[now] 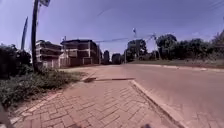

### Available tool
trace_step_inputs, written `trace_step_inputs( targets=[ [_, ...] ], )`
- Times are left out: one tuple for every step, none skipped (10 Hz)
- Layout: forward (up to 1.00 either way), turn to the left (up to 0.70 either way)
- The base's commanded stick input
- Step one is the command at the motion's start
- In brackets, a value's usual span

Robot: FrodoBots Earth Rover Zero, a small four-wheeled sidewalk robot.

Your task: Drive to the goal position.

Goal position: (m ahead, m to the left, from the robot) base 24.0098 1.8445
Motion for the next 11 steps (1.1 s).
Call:
trace_step_inputs(
  targets=[
    [0.3, 0.0],
    [0.3, 0.0],
    [0.3, 0.0],
    [0.3, 0.0],
    [0.3, 0.0],
    [0.3, 0.0],
    [0.3, 0.0],
    [0.3, 0.0],
    [0.3, 0.0],
    [0.3, 0.0],
    [0.3, 0.0]
  ],
)
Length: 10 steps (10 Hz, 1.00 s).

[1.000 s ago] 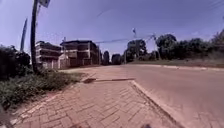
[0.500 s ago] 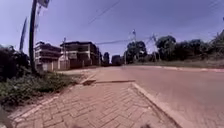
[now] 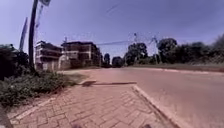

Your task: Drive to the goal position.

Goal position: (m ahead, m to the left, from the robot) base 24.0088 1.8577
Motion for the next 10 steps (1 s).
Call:
trace_step_inputs(
  targets=[
    [0.3, 0.0],
    [0.3, 0.0],
    [0.3, 0.0],
    [0.3, 0.0],
    [0.3, 0.0],
    [0.3, 0.0],
    [0.3, 0.0],
    [0.3, 0.0],
    [0.3, 0.0],
    [0.3, 0.0]
  ],
)
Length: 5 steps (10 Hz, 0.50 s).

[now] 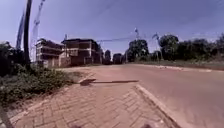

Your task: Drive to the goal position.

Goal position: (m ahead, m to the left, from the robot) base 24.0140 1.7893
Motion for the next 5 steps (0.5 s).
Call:
trace_step_inputs(
  targets=[
    [0.3, 0.0],
    [0.3, 0.0],
    [0.3, 0.0],
    [0.3, 0.0],
    [0.3, 0.0]
  ],
)
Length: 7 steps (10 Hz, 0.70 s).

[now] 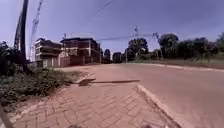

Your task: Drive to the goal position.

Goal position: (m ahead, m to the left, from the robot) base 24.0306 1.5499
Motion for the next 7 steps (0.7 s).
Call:
trace_step_inputs(
  targets=[
    [0.3, 0.0],
    [0.3, 0.0],
    [0.3, 0.0],
    [0.3, 0.0],
    [0.3, 0.0],
    [0.3, 0.0],
    [0.3, 0.0]
  ],
)
